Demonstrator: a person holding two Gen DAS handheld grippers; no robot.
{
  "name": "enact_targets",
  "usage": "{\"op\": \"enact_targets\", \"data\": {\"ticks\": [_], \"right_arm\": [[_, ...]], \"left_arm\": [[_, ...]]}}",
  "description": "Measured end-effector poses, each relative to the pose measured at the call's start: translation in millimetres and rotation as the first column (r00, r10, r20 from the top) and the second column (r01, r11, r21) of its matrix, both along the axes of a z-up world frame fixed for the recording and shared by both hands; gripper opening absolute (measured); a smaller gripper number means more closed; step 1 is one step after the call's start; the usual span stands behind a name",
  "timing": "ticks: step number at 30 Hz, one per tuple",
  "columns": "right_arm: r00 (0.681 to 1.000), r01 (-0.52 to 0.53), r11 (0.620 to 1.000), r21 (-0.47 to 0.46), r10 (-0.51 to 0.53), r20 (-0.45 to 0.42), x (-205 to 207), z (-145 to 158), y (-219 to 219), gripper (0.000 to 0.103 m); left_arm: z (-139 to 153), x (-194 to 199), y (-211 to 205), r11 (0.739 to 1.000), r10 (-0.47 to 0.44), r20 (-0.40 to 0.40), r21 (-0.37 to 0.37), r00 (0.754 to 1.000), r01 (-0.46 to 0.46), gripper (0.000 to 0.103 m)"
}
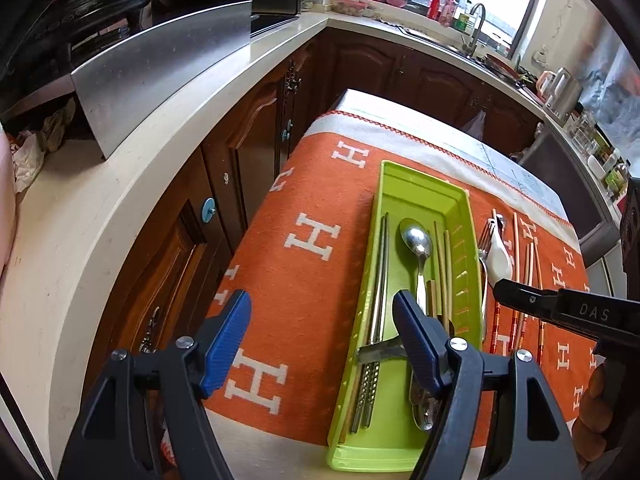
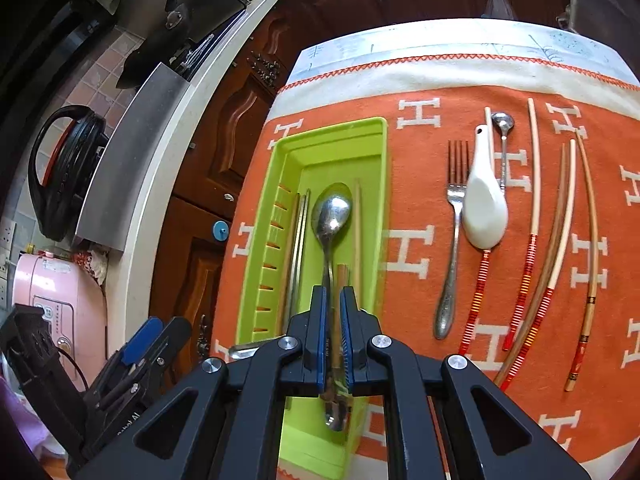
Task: Organize utensils
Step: 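Lower the spoon and chopstick into the green tray and open both tools, then grasp a red-striped chopstick with the left tool while the right tool grasps a wooden chopstick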
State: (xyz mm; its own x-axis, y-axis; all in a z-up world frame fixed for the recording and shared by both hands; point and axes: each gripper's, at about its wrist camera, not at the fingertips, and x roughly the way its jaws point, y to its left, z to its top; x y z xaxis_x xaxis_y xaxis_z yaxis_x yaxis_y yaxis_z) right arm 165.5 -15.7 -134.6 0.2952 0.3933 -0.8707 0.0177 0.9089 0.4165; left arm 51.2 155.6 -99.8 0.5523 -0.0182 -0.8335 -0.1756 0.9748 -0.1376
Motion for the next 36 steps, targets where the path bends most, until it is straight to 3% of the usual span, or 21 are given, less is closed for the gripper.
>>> {"op": "enact_targets", "data": {"ticks": [4, 15, 26, 32, 36], "right_arm": [[1.000, -0.004, 1.000, -0.015, 0.004, 0.003, -9.6, -1.6, -10.6, 0.007], [0.999, 0.025, 0.999, -0.047, -0.024, 0.036, -37.7, 0.6, -64.4, 0.015], [0.988, 0.106, 0.988, -0.114, -0.091, 0.126, -59.8, 14.1, -148.7, 0.022], [0.983, 0.157, 0.983, -0.094, -0.146, 0.114, -60.8, -2.2, -188.6, 0.022], [0.985, 0.156, 0.983, -0.101, -0.147, 0.091, -58.1, -20.0, -198.7, 0.022]], "left_arm": [[2.3, -1.4, -13.0, 1.000, -0.020, 0.007, 0.023, 1.000, 0.020, 0.078], [3.1, -3.0, -72.2, 0.987, -0.162, -0.005, 0.021, 0.987, 0.162, 0.078], [10.0, 9.2, -165.4, 0.929, -0.369, 0.005, 0.036, 0.929, 0.369, 0.078], [-5.3, 29.5, -210.4, 0.894, -0.447, -0.023, 0.036, 0.894, 0.447, 0.078], [-23.3, 37.4, -224.1, 0.887, -0.457, -0.075, 0.041, 0.886, 0.461, 0.078]]}}
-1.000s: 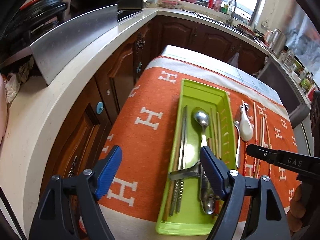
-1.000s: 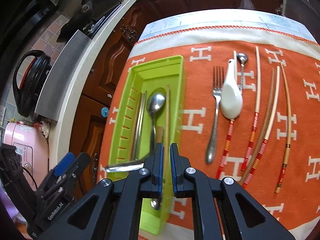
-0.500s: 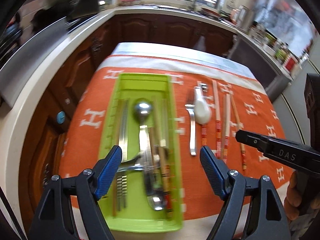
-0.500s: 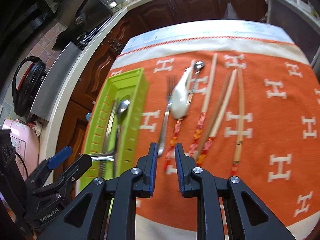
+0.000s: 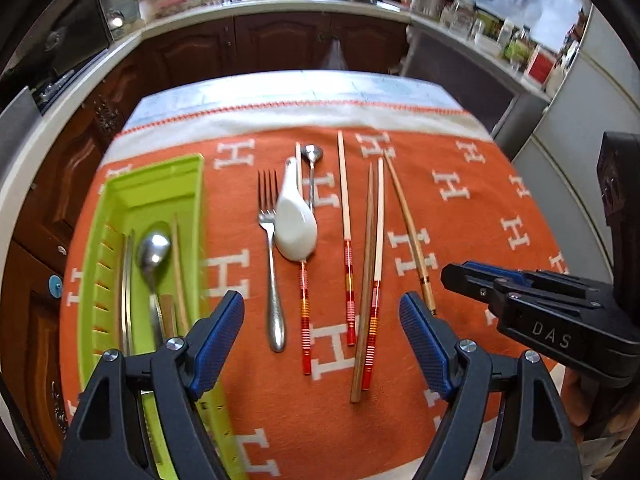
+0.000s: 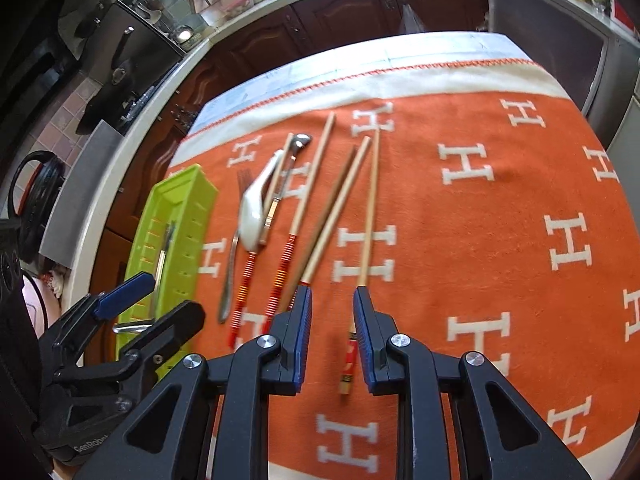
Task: Organize utensils
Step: 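Grasp a red-striped chopstick with the left tool while the right tool grasps a wooden chopstick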
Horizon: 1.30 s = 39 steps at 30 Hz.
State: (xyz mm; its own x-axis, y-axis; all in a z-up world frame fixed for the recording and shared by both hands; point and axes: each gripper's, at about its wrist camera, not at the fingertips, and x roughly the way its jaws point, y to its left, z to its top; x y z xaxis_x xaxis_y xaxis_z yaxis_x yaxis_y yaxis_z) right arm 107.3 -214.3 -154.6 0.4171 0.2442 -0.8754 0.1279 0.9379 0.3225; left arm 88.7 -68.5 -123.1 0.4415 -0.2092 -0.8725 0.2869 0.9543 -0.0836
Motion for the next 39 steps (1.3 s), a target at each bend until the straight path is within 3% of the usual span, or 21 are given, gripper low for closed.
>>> {"op": "enact_targets", "data": {"ticks": [4, 13, 18, 22, 26, 29, 34, 39], "right_arm": [[1.000, -0.014, 1.000, -0.011, 0.014, -0.025, 6.4, -16.9, -1.3, 0.022], [0.996, -0.086, 0.983, -0.164, 0.083, -0.023, 25.8, -48.1, 17.4, 0.022], [0.989, -0.133, 0.950, -0.281, 0.144, 0.019, 25.6, -51.2, 31.1, 0.016], [0.984, -0.150, 0.922, -0.358, 0.176, 0.041, 21.2, -53.3, 38.9, 0.010], [0.994, -0.089, 0.961, -0.262, 0.102, 0.040, 20.5, -51.8, 18.2, 0.006], [0.999, -0.021, 0.992, -0.126, 0.024, 0.026, 17.6, -50.7, -7.7, 0.006], [0.999, 0.049, 0.999, -0.016, -0.049, 0.008, 8.6, -52.3, -35.4, 0.006], [0.998, 0.061, 0.998, 0.009, -0.061, 0.010, 2.3, -53.4, -42.1, 0.006]], "left_arm": [[-13.6, 4.9, -4.8, 1.000, 0.009, -0.034, 0.019, 0.999, -0.008, 0.078], [-18.6, 17.6, 0.9, 0.999, 0.026, -0.045, 0.020, 0.999, -0.025, 0.077], [-18.8, 29.9, 1.5, 1.000, 0.014, -0.067, -0.017, 0.998, -0.015, 0.067], [-21.6, 35.9, -5.6, 1.000, 0.000, -0.076, -0.022, 0.997, -0.001, 0.066], [-25.1, 39.5, -16.3, 0.999, -0.031, -0.083, -0.026, 0.996, 0.029, 0.061], [-32.9, 46.4, -24.0, 0.998, -0.051, -0.110, -0.033, 0.993, 0.048, 0.048], [-50.9, 58.9, -29.1, 0.998, -0.045, -0.161, -0.044, 0.986, 0.039, 0.026], [-63.4, 66.0, -31.9, 0.999, -0.036, -0.177, -0.021, 0.984, 0.033, 0.014]]}}
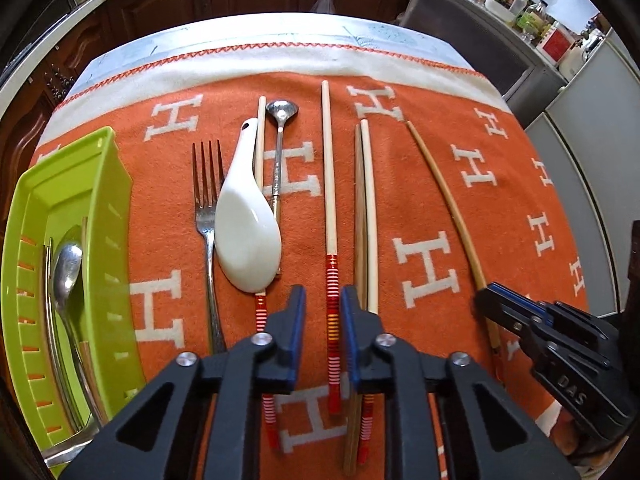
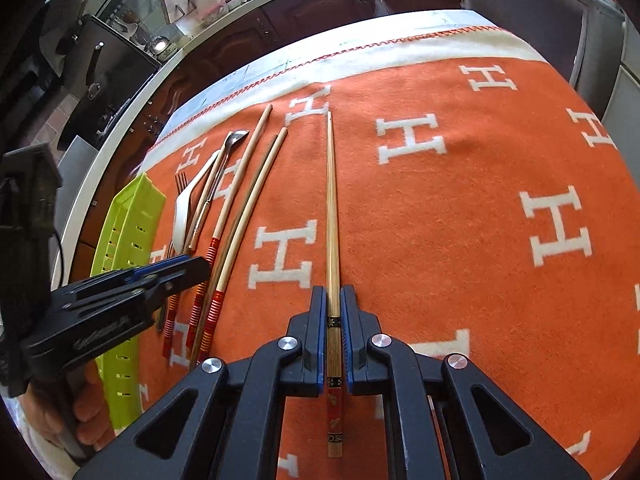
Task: Organize utensils
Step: 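Grasp a red-striped chopstick with the left tool while the right tool grasps a wooden chopstick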
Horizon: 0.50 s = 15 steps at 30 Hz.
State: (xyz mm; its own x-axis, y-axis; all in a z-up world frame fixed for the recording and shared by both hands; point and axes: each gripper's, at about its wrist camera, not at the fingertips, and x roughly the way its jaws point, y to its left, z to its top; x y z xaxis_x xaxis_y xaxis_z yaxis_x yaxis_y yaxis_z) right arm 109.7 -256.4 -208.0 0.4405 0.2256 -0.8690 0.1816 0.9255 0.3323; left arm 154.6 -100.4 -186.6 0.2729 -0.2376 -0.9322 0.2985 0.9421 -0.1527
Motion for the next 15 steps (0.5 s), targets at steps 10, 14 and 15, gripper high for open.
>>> {"op": "enact_targets", "data": {"ticks": [10, 14, 15], "right_arm": [[1.000, 0.000, 1.000, 0.005, 0.000, 0.004, -1.0, -0.6, -0.3, 0.006], [1.000, -0.001, 1.000, -0.016, 0.001, 0.011, -1.6, 0.6, 2.5, 0.007], [1.000, 0.001, 1.000, -0.017, -0.001, 0.012, -2.1, 0.9, 2.6, 0.006]], "left_arm": [[-3.2, 0.7, -22.2, 0.995, -0.044, 0.068, 0.095, 0.997, 0.037, 0.020], [-4.1, -1.6, -34.2, 0.989, -0.073, 0.112, 0.140, 0.991, 0.057, 0.020], [-3.8, -1.3, -35.1, 0.990, -0.074, 0.113, 0.129, 0.991, 0.059, 0.010]]}}
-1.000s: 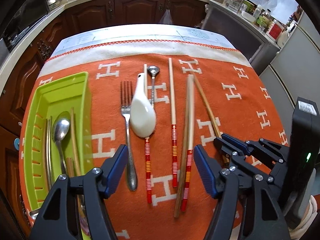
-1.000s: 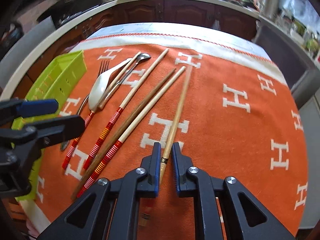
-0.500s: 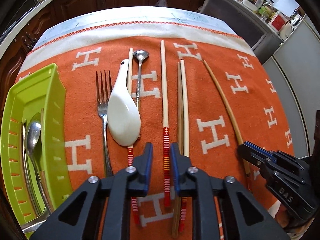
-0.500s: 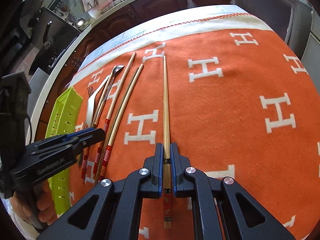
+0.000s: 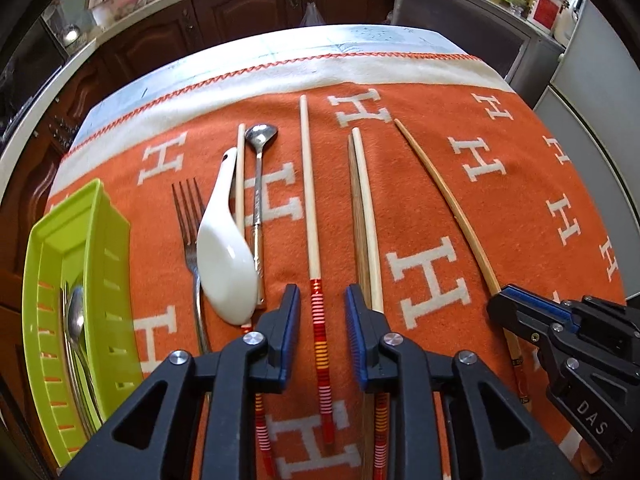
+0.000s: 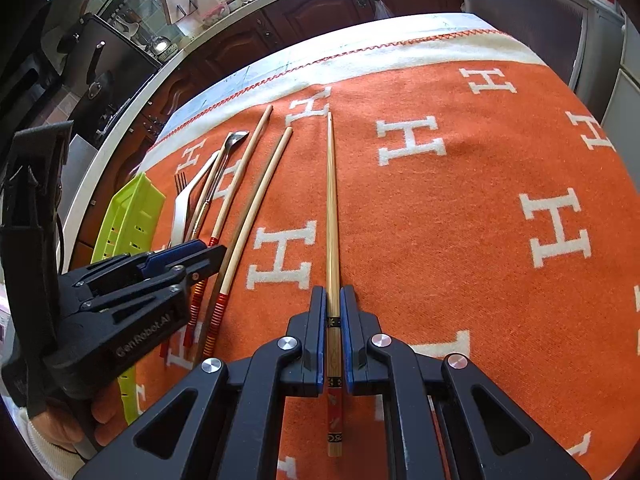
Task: Organize utensils
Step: 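Grasp a red-striped chopstick with the left tool while the right tool grasps a wooden chopstick, then carry both chopsticks over the green tray and open both tools to drop them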
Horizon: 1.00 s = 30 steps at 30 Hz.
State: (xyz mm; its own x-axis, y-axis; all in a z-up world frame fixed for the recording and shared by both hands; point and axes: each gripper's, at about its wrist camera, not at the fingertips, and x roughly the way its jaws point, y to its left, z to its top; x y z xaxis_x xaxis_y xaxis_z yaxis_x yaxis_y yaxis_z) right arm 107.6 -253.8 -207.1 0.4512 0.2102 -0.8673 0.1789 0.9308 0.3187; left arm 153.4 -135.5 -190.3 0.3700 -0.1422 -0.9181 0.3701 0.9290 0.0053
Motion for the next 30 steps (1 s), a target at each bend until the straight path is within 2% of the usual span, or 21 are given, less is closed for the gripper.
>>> {"op": "enact_targets", "data": {"ticks": [1, 4, 7, 11, 15, 22, 30], "right_arm": [[1.000, 0.004, 1.000, 0.002, -0.004, 0.001, 0.0, -0.1, 0.1, 0.006], [1.000, 0.024, 0.999, 0.031, -0.024, 0.000, -0.4, -0.5, -3.1, 0.006], [0.999, 0.049, 0.996, 0.078, -0.049, -0.003, -2.4, 0.5, -8.8, 0.006], [0.997, 0.075, 0.985, 0.157, -0.078, 0.011, -7.6, 8.5, -15.5, 0.006], [0.997, 0.058, 0.983, 0.173, -0.066, 0.041, -11.8, 26.2, -7.9, 0.006], [0.995, -0.045, 0.984, 0.172, 0.029, 0.092, -10.7, 61.1, 34.0, 0.006], [0.972, -0.221, 0.968, 0.119, 0.208, 0.111, -0.4, 94.0, 125.2, 0.006]], "left_arm": [[0.5, 0.2, 0.0, 1.000, 0.002, -0.004, -0.009, 1.000, -0.002, 0.004], [4.2, -1.2, 6.0, 0.999, 0.029, -0.019, -0.033, 0.999, -0.030, 0.003], [14.5, -9.1, 15.9, 0.997, 0.043, 0.001, -0.060, 0.999, -0.043, 0.003], [40.8, -22.7, 36.3, 0.992, 0.073, 0.039, -0.110, 0.997, -0.068, 0.003], [66.7, -40.8, 63.7, 0.985, 0.108, 0.067, -0.140, 0.992, -0.098, 0.003], [95.5, -74.5, 135.9, 0.969, 0.223, 0.113, -0.131, 0.968, -0.208, 0.003], [82.1, -97.8, 192.6, 0.949, 0.311, 0.085, -0.077, 0.947, -0.305, 0.004]]}}
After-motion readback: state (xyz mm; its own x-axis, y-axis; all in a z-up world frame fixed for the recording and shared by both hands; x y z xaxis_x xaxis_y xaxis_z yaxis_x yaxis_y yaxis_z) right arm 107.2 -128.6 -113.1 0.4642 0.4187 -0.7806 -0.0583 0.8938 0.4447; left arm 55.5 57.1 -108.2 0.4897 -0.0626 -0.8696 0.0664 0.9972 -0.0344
